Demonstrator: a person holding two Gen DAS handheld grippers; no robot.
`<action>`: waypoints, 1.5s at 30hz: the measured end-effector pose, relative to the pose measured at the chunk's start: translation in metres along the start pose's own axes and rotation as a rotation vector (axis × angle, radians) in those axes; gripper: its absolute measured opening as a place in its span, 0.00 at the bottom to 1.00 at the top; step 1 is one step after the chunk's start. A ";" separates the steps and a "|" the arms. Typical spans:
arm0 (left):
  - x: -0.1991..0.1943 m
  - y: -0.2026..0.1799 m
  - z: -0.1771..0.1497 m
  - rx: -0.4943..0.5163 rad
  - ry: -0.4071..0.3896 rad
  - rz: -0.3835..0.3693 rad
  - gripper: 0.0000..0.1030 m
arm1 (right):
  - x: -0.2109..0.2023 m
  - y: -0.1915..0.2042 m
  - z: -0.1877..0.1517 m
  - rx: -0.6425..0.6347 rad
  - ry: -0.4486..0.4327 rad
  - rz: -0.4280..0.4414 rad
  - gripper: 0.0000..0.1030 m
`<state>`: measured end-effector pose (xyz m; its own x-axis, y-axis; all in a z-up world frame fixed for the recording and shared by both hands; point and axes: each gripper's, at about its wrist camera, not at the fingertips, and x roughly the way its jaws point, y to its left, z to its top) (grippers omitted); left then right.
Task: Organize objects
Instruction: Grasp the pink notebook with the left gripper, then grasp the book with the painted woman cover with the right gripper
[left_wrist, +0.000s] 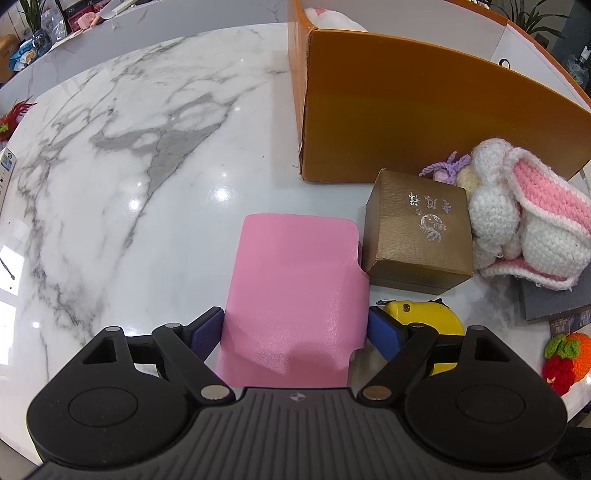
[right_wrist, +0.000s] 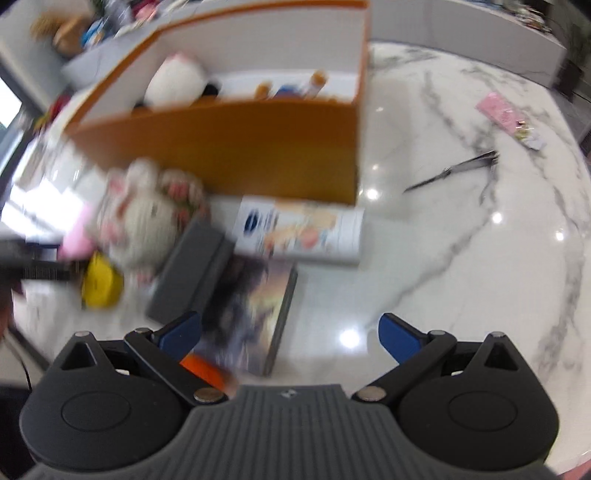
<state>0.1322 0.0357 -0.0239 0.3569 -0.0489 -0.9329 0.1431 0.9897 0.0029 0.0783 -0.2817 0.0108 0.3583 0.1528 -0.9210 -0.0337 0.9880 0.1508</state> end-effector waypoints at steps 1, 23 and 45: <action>0.000 0.000 0.000 -0.001 0.000 0.000 0.95 | 0.005 0.003 -0.002 -0.014 0.013 -0.004 0.99; 0.001 0.001 0.000 0.010 0.002 -0.006 0.95 | 0.027 -0.016 -0.005 -0.047 -0.043 -0.130 0.99; 0.000 0.000 -0.005 0.012 -0.026 -0.005 0.95 | 0.045 -0.023 -0.010 -0.061 -0.079 -0.147 0.99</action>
<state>0.1278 0.0360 -0.0252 0.3803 -0.0575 -0.9231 0.1559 0.9878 0.0027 0.0858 -0.2978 -0.0377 0.4356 0.0068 -0.9001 -0.0309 0.9995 -0.0074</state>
